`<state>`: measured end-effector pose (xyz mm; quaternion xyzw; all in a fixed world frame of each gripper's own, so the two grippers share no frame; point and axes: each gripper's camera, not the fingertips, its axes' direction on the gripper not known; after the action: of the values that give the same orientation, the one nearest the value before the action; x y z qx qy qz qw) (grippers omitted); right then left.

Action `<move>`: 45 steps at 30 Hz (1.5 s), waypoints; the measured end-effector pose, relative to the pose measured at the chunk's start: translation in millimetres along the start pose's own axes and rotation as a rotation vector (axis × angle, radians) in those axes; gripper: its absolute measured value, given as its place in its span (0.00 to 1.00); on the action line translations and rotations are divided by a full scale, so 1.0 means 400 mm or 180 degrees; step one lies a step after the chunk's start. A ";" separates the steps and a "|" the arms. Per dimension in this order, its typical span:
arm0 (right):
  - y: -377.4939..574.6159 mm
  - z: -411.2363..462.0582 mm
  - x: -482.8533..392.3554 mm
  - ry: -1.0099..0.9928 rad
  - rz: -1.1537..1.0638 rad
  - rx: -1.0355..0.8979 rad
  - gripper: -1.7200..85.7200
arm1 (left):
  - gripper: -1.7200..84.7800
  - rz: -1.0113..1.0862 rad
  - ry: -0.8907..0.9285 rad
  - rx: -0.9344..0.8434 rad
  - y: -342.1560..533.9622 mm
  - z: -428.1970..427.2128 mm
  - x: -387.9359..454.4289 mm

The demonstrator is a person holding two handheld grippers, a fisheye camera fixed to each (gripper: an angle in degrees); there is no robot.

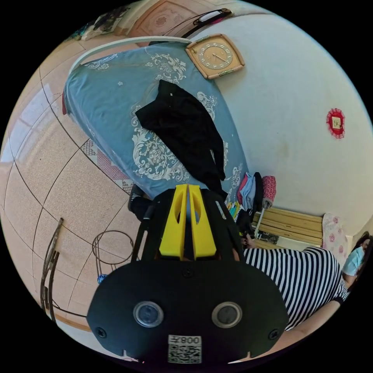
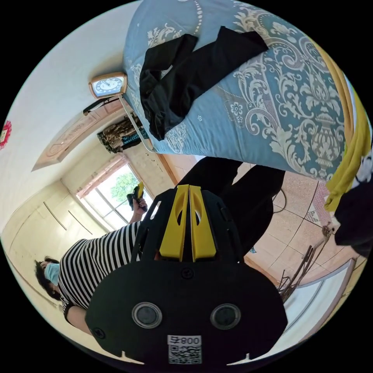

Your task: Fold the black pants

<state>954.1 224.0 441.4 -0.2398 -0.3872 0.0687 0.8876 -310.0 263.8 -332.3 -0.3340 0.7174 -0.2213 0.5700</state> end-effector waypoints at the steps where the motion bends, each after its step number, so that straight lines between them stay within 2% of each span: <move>1: 0.007 -0.011 -0.008 -0.0045 0.0052 0.0051 0.02 | 0.03 -0.0042 0.0095 0.0007 -0.034 -0.030 -0.016; 7: 0.023 -0.026 -0.099 -0.0096 0.0205 0.0287 0.03 | 0.05 -0.0280 0.0608 -0.0197 -0.233 -0.159 -0.114; 11: 0.008 -0.002 -0.188 -0.0181 0.0180 0.0398 0.05 | 0.07 -0.0235 0.0706 -0.0398 -0.395 -0.264 -0.156; 18: -0.010 0.033 -0.308 -0.0391 0.0044 0.0513 0.07 | 0.11 -0.0252 0.0734 -0.0791 -0.636 -0.395 -0.206; 24: -0.003 -0.003 -0.331 -0.0476 0.0258 0.0668 0.09 | 0.11 -0.0258 0.0680 -0.0967 -0.788 -0.482 -0.221; 29: -0.045 -0.062 -0.314 -0.0487 0.0474 0.0819 0.10 | 0.12 -0.0302 0.0419 -0.1099 -0.883 -0.543 -0.239; 39: -0.223 -0.137 -0.320 -0.0335 0.0500 0.0885 0.11 | 0.12 -0.0399 0.0093 -0.0977 -1.050 -0.632 -0.265; 45: -0.286 -0.158 -0.333 -0.0380 0.0454 0.0912 0.12 | 0.12 -0.0794 0.0061 -0.0589 -1.149 -0.662 -0.318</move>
<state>900.4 59.3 372.0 -0.1332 -0.4074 0.2001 0.8810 -445.2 28.0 140.5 -0.4695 0.6930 -0.2266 0.4980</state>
